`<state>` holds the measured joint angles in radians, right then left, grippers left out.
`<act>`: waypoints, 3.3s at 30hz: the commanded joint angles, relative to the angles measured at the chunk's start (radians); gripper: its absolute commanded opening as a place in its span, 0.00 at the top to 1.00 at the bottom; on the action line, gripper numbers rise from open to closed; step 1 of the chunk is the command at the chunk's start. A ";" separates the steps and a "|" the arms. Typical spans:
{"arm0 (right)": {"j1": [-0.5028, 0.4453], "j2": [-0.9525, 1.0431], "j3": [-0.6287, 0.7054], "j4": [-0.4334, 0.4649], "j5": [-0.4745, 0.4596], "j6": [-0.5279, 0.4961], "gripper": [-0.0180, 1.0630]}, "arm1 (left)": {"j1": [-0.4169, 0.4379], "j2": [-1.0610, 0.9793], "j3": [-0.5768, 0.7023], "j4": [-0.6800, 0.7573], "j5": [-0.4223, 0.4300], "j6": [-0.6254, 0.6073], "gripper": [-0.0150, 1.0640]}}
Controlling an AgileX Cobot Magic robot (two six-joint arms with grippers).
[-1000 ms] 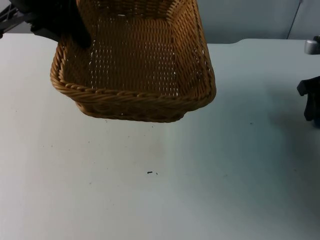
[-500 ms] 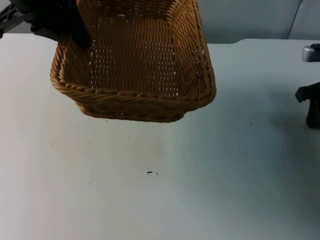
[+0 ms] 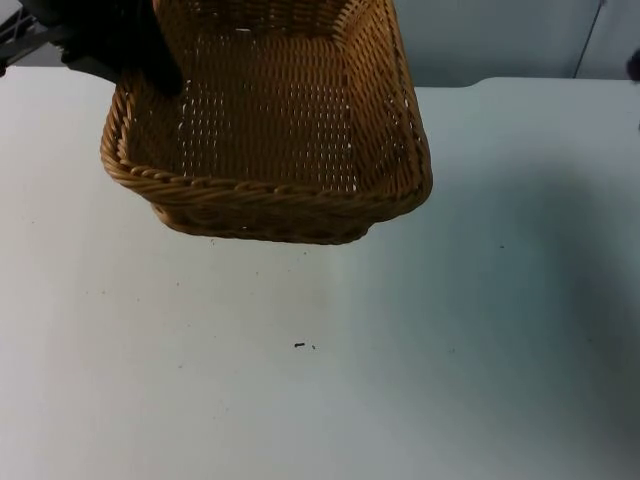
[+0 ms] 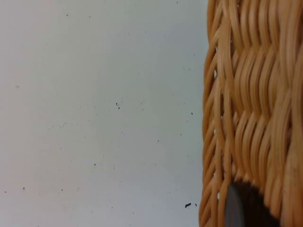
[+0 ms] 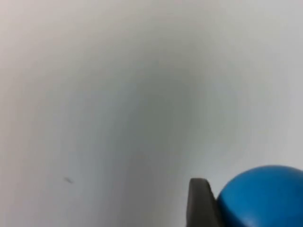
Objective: Pick up the basket with the left hand and place the ball into the basket with the right hand.
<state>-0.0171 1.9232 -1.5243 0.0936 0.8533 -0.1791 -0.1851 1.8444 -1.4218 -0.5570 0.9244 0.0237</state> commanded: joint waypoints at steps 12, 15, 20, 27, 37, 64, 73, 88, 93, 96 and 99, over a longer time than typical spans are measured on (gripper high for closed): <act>0.448 -0.137 -0.229 0.062 -0.031 -0.042 0.99 | -0.008 -0.006 -0.007 -0.062 -0.018 -0.004 0.99; 0.534 -0.075 -0.236 0.062 -0.088 -0.040 0.99 | -0.008 -0.006 -0.007 -0.065 -0.018 -0.004 0.99; 0.581 0.015 -0.236 0.062 -0.111 -0.038 0.99 | -0.008 -0.006 -0.007 -0.065 -0.018 -0.004 0.99; 0.599 0.135 -0.238 0.092 -0.166 -0.068 0.99 | -0.008 -0.006 -0.007 -0.064 -0.021 -0.004 0.99; 0.599 0.247 -0.320 0.279 -0.164 -0.204 0.96 | -0.008 -0.006 -0.007 -0.064 -0.021 -0.004 0.99; 0.599 0.013 -0.319 0.078 -0.126 -0.174 0.28 | -0.008 -0.006 -0.007 -0.062 -0.014 -0.001 0.99; 0.599 -0.168 -0.136 -0.188 -0.228 0.073 0.30 | -0.008 -0.006 -0.007 -0.062 -0.012 -0.001 0.99; 0.596 -0.338 0.309 -0.225 -0.514 0.161 0.30 | -0.008 -0.013 -0.007 -0.072 0.017 0.040 0.99; 0.596 -0.352 0.314 -0.225 -0.507 0.161 0.30 | -0.008 -0.053 -0.007 -0.056 0.053 0.056 0.99; 0.596 -0.353 0.314 -0.225 -0.503 0.161 0.30 | -0.008 -0.111 -0.007 -0.032 0.058 0.053 0.99; 0.596 -0.353 0.314 -0.225 -0.503 0.161 0.30 | -0.008 -0.154 -0.007 -0.027 0.063 0.052 0.99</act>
<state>0.5782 1.5797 -1.2153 -0.1228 0.3623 -0.0221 -0.1851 1.7211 -1.4218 -0.5624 0.9799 0.0757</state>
